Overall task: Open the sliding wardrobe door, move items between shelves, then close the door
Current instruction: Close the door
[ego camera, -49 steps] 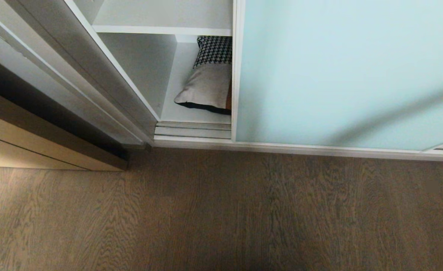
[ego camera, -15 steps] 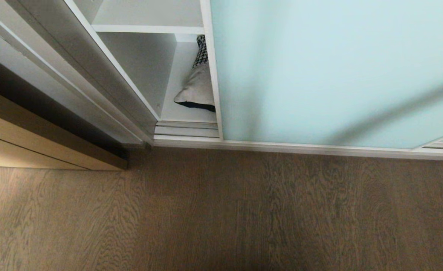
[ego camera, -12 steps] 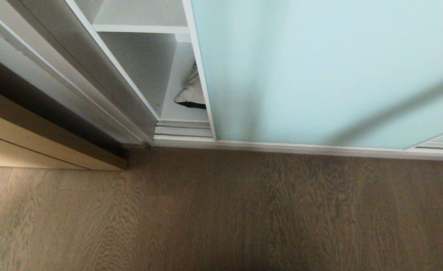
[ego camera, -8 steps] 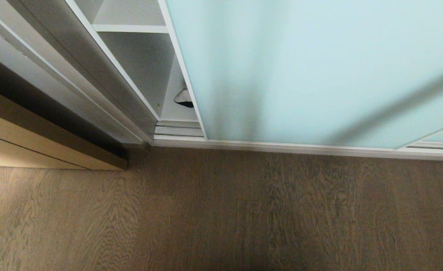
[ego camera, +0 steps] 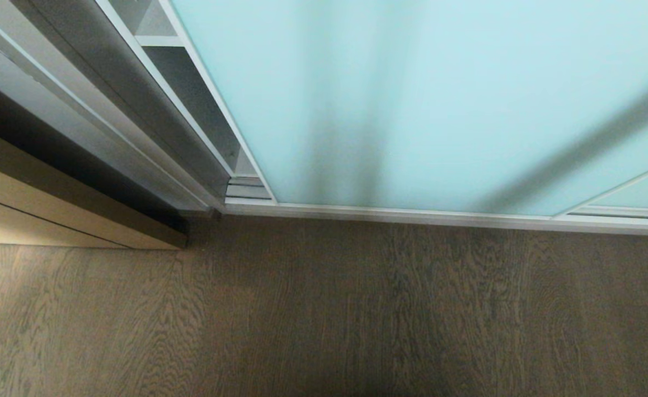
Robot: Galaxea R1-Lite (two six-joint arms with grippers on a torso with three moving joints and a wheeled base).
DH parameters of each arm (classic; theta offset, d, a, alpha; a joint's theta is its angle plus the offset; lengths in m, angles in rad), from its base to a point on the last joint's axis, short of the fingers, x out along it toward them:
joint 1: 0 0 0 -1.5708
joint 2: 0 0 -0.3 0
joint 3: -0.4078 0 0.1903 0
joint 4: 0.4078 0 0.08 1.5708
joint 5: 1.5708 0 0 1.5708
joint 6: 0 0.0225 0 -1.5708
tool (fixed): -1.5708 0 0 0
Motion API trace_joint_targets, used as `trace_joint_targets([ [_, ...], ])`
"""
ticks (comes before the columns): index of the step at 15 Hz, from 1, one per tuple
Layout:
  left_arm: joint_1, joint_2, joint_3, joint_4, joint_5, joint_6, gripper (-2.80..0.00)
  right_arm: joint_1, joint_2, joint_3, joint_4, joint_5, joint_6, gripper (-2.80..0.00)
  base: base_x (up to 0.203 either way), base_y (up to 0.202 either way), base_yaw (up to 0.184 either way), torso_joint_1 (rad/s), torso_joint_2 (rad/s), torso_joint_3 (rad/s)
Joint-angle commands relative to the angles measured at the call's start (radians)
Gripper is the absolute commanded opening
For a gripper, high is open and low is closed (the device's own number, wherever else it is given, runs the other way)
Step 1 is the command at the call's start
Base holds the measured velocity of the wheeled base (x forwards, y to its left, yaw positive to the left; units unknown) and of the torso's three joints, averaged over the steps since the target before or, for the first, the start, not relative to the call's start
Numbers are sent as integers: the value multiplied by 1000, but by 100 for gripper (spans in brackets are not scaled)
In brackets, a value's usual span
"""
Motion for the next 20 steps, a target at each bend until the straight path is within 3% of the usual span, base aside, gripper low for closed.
trace_joint_targets([
  [1,0,2,2,1,0,0,-280,3,-50,46,-31,17,6,-280,0,0,0,0,0,0],
  [9,0,2,2,1,0,0,-280,66,-166,174,-48,24,6,-280,0,0,0,0,0,0],
  [20,0,2,2,1,0,0,-280,47,-209,248,-77,41,-8,-280,0,0,0,0,0,0],
])
